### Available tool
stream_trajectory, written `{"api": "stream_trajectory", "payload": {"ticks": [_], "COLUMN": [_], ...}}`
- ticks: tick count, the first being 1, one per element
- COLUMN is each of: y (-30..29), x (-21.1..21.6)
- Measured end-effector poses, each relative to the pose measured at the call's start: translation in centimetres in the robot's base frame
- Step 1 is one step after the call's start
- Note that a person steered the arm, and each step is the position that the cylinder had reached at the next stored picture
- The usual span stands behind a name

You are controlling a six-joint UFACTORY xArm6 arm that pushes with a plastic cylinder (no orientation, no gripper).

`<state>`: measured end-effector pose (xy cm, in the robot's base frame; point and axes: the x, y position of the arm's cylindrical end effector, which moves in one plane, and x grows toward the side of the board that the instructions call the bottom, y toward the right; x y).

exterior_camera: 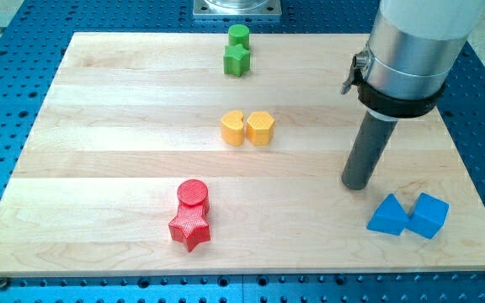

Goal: Slightly touch the bottom of the red star

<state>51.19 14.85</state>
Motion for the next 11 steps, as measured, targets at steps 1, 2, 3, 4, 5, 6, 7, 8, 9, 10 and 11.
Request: {"api": "stream_trajectory", "payload": {"ticks": [1,2,3,4,5,6,7,8,9,10,11], "y": [0.0,1.6,1.6,0.6,-1.7,-6.5,-10.5,-11.4,-12.1,-14.2,-16.9], "x": [0.7,2.5,3.3,3.3,3.6,1.1,2.0,2.4,4.1,7.8,8.0]}}
